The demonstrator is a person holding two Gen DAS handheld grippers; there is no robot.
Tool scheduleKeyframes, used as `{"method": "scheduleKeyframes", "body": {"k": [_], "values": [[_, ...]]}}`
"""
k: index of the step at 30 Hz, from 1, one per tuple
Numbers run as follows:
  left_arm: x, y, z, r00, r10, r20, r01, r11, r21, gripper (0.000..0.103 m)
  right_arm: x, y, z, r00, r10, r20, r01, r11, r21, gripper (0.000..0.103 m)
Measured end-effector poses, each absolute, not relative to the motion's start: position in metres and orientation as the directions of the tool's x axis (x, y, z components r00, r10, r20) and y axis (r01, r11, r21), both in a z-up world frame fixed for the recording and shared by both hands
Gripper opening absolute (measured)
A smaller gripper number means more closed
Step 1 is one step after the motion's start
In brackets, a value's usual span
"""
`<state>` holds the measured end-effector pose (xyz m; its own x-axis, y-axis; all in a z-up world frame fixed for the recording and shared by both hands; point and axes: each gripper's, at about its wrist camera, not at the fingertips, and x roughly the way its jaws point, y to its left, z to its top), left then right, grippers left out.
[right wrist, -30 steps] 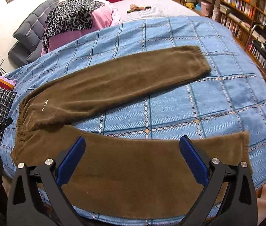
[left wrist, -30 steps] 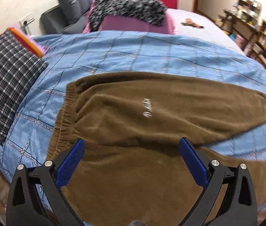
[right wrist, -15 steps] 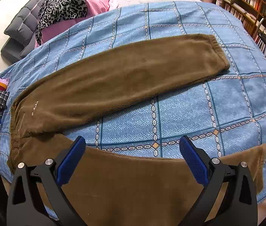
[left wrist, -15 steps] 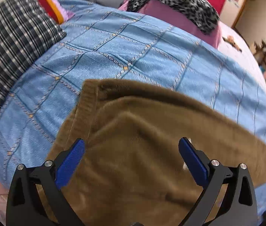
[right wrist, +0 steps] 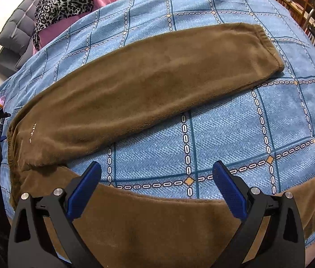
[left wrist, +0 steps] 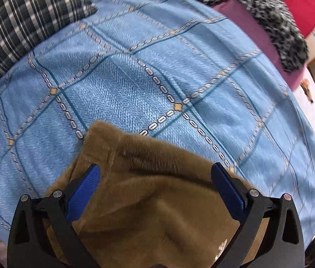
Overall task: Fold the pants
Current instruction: 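Lower the left tool onto the waistband corner and close it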
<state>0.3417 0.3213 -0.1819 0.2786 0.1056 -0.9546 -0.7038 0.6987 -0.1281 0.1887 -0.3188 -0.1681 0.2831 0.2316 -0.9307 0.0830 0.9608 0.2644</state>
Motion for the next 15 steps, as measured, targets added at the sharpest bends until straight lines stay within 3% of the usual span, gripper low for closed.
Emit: {"method": "scheduleKeyframes", "body": {"k": [15], "values": [[0.378,0.339,-0.211,0.084,0.127,-0.988,-0.817,0.577,0.005,0.097,0.194,-0.318,-0.189,0.257,0.276,-0.926,0.121,0.942,0.314,0.1]]}}
